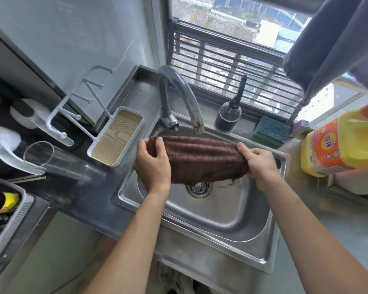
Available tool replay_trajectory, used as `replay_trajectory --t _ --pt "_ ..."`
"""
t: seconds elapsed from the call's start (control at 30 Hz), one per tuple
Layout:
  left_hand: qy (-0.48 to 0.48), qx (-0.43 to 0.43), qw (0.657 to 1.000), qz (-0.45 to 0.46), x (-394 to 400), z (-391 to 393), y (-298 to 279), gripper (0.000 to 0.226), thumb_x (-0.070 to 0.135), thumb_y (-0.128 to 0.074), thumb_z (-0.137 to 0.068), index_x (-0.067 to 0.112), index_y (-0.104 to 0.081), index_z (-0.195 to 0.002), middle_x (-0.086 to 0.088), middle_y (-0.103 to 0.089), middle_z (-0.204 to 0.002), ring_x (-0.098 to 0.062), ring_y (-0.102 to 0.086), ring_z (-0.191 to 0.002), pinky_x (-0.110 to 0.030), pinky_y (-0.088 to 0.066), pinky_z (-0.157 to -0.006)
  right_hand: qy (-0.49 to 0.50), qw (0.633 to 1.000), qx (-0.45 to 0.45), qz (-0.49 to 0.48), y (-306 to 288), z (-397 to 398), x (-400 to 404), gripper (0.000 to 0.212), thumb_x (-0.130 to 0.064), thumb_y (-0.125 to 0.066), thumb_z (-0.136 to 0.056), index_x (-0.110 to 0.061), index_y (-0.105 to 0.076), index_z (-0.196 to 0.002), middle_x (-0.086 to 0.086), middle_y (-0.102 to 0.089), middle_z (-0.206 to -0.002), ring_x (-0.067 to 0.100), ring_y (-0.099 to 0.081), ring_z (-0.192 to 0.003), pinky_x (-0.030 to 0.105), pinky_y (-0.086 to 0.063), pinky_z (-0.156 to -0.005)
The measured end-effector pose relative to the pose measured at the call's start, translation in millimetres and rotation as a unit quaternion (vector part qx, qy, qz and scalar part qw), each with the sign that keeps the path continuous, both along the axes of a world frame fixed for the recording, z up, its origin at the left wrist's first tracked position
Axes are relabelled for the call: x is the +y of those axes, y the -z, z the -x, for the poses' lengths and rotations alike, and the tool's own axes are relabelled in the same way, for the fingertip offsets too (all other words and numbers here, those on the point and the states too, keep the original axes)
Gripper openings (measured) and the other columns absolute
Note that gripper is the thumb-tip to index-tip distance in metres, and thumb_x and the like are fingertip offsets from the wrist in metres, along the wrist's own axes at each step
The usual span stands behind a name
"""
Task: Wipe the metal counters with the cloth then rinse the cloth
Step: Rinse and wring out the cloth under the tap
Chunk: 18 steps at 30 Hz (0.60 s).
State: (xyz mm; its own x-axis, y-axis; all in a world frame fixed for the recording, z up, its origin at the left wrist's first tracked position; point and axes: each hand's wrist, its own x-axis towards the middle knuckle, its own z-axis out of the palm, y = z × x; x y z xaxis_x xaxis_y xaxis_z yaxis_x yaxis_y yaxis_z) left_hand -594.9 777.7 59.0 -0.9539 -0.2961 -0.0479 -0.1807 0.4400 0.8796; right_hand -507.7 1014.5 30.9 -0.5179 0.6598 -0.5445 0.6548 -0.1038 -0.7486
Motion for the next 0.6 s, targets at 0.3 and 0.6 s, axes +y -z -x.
replay_trajectory --t 0.3,0.6 --pt "-0.101 -0.057 0.992 -0.059 -6.7 4.2 -3.0 0.02 0.028 -0.054 -0.101 0.008 -0.056 -0.101 0.004 -0.06 -0.087 -0.019 -0.061 -0.083 -0.022 -0.044 -0.07 -0.058 0.996 0.042 -0.051 5.7 -13.8 -1.0 0.013 -0.024 -0.058 -0.103 -0.025 -0.071 -0.099 0.006 -0.068 -0.092 0.038 -0.069 -0.097 0.04 -0.06 -0.085" --pt "0.16 -0.113 0.98 0.029 -13.1 10.0 -8.2 0.048 0.006 -0.053 -0.082 0.038 -0.042 -0.116 -0.005 -0.049 -0.114 -0.029 -0.053 -0.105 -0.043 -0.045 -0.094 -0.125 0.978 0.11 0.13 -3.8 -26.4 1.3 0.019 -0.007 -0.059 -0.1 -0.017 -0.073 -0.108 0.007 -0.069 -0.102 0.018 -0.064 -0.093 0.031 -0.051 -0.09"
